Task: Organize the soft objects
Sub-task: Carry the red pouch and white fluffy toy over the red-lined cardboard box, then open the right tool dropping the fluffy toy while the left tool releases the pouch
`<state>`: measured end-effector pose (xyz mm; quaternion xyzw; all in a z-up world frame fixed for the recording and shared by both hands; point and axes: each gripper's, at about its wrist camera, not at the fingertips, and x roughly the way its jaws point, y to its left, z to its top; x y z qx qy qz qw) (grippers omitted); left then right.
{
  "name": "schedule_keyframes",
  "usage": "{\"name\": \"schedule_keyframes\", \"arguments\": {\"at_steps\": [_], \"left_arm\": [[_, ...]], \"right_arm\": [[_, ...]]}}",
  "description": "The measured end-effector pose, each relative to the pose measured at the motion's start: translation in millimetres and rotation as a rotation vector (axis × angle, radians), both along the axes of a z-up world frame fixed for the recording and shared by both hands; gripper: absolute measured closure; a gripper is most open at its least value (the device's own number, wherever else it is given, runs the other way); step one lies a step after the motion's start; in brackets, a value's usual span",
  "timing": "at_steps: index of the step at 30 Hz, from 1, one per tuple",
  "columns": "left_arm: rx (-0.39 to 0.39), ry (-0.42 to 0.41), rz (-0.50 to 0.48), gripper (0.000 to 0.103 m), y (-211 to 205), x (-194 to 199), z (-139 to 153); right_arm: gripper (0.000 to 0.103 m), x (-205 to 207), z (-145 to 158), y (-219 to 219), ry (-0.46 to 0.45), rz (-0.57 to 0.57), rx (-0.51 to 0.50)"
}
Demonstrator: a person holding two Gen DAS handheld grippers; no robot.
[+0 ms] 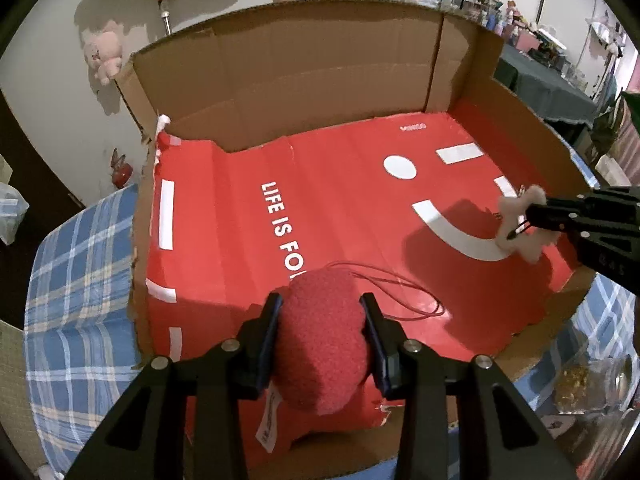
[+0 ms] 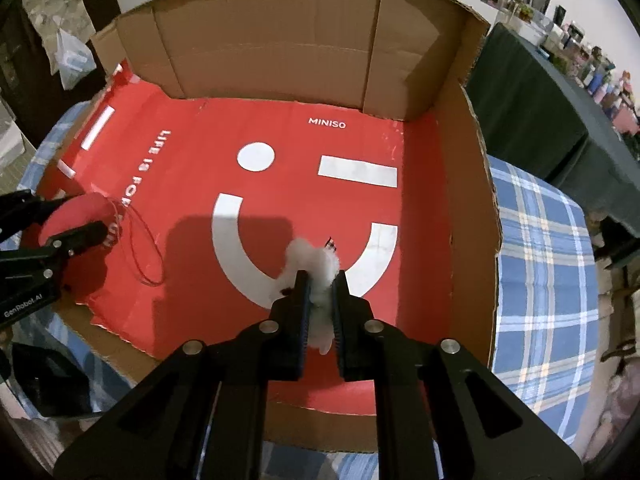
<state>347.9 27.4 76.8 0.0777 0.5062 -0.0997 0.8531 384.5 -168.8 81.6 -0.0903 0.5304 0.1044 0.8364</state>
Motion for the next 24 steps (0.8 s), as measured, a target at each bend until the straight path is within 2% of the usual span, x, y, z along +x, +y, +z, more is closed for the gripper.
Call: {"name": "schedule_keyframes", "arguments": {"at_steps": [9, 13, 15, 17, 18, 22, 24], "left_arm": [[0.011, 0.023, 0.006, 0.06, 0, 5, -6], [0.009, 0.066, 0.007, 0.059, -2, 9, -12], [0.016, 0.07, 0.005, 0.055, -2, 10, -12], [0.018, 0.068, 0.002, 0.044, -3, 9, -12], [0.019, 0.064, 0.0, 0.043, -3, 9, -11], [0.014, 0.058, 0.0, 0.035, -3, 7, -9], [0.01, 0.051, -0.004, 0.033, -4, 7, -7]], "right_arm": [[0.09, 1, -8, -3, 0.02, 0.0, -0.028], [0.09, 1, -9, -1, 0.017, 0.019, -0.053], [0.089, 1, -10, -1, 0.016, 0.027, -0.06], [0.088, 1, -10, -2, 0.015, 0.03, -0.059], [0.088, 2, -10, -2, 0.017, 0.032, -0.055], [0.077, -2, -8, 0, 0.013, 0.038, -0.052], [0.06, -3, -5, 0, -0.001, 0.035, -0.05]]}}
